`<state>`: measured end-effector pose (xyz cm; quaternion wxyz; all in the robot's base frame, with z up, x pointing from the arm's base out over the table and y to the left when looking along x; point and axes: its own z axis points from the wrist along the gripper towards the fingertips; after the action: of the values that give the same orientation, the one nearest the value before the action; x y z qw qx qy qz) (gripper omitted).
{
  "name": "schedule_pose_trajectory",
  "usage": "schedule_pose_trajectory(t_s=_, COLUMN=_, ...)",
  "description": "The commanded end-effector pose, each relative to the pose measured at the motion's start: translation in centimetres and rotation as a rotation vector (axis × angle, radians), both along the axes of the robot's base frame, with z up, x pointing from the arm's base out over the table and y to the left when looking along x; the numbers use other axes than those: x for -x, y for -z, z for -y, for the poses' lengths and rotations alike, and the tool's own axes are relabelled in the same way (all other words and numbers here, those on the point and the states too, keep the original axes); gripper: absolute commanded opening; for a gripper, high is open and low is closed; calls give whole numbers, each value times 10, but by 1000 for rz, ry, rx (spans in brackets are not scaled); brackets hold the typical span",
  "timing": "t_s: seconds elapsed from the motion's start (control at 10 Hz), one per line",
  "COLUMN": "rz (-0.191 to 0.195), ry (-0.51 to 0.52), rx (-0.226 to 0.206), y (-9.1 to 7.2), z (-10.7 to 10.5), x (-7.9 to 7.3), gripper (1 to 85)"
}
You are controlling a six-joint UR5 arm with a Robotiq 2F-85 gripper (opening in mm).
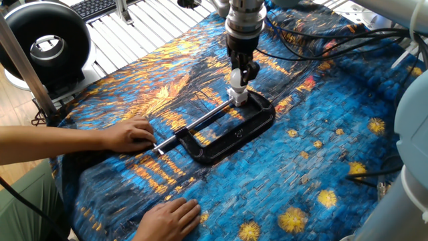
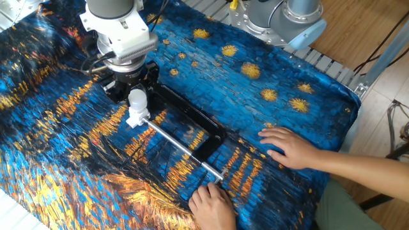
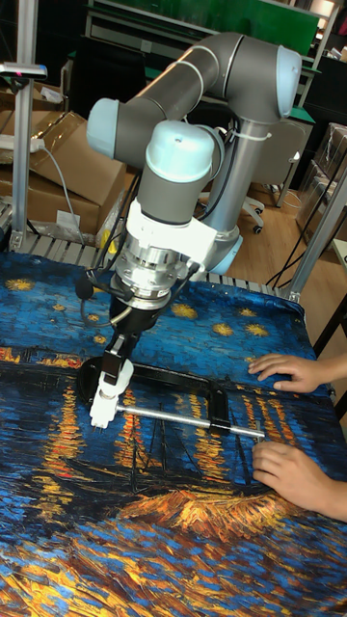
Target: Install the light bulb by rotating it
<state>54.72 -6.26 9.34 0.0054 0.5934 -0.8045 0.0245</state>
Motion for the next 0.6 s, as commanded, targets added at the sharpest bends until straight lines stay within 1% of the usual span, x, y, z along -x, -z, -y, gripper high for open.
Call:
schedule_pose_trajectory(t_s=0.0, rz=38, ry=53, rx=-17, y=-3, z=-3, x=-8, gripper=370)
schedule_pose_trajectory(t_s=0.2, rz=55, ry=96, rx=-44, y=-1, z=-7, x=-12, gripper=357)
schedule_pose_trajectory(t_s=0.3, rz=62, ry=128, rx=-51, y=-1, z=-6, x=-14, gripper=337)
schedule_pose_trajectory(t_s=0.5, rz=64, ry=149, rx=-69, y=1, z=-5, x=-17, gripper=320)
